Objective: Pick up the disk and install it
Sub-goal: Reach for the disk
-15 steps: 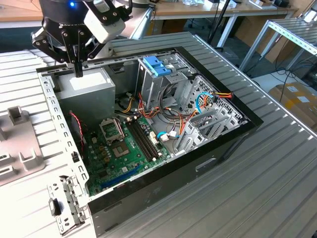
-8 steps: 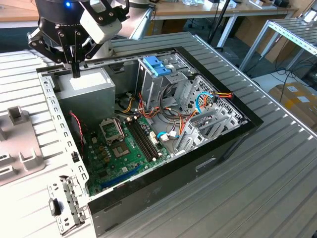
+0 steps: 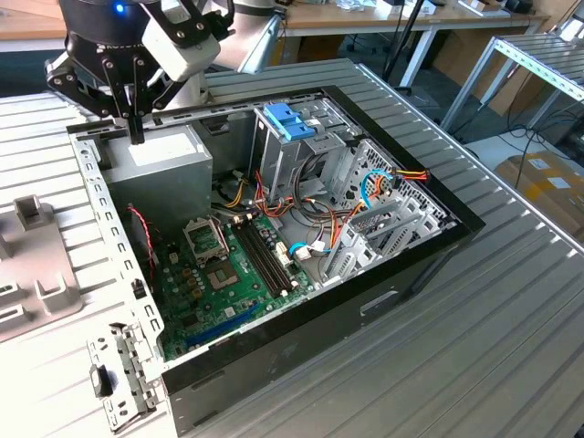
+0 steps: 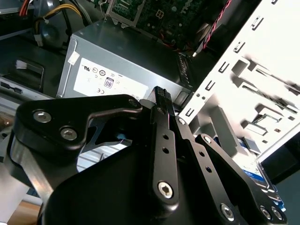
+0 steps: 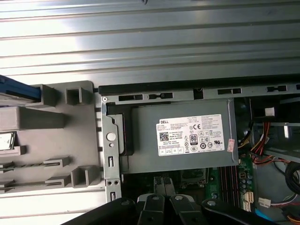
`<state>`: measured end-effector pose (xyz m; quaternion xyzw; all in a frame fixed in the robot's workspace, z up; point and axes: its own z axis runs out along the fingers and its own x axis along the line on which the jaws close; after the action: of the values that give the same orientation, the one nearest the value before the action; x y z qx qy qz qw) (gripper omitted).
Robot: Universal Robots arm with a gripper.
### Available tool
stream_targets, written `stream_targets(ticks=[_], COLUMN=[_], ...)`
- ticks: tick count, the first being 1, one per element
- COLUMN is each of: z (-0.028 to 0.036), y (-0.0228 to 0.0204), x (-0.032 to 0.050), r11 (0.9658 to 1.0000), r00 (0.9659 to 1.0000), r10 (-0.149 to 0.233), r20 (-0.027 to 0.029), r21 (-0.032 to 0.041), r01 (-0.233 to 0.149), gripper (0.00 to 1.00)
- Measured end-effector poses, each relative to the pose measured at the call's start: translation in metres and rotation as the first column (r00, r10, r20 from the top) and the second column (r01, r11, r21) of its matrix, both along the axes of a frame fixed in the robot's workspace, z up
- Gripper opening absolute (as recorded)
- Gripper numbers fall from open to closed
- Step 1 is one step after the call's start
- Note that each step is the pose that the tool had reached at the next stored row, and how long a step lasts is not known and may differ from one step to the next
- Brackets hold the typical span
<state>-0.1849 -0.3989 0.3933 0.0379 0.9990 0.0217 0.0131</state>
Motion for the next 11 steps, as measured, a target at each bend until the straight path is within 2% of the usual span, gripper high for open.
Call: stream_targets(ticks=[11], z=[0.0000], y=[0.0000], x=[-0.0065], r11=[1.0000], r00=[1.0000], r10=[0.000], r20=[0.0000], r21=[0.0000], r01=[0.000], gripper=[0.11])
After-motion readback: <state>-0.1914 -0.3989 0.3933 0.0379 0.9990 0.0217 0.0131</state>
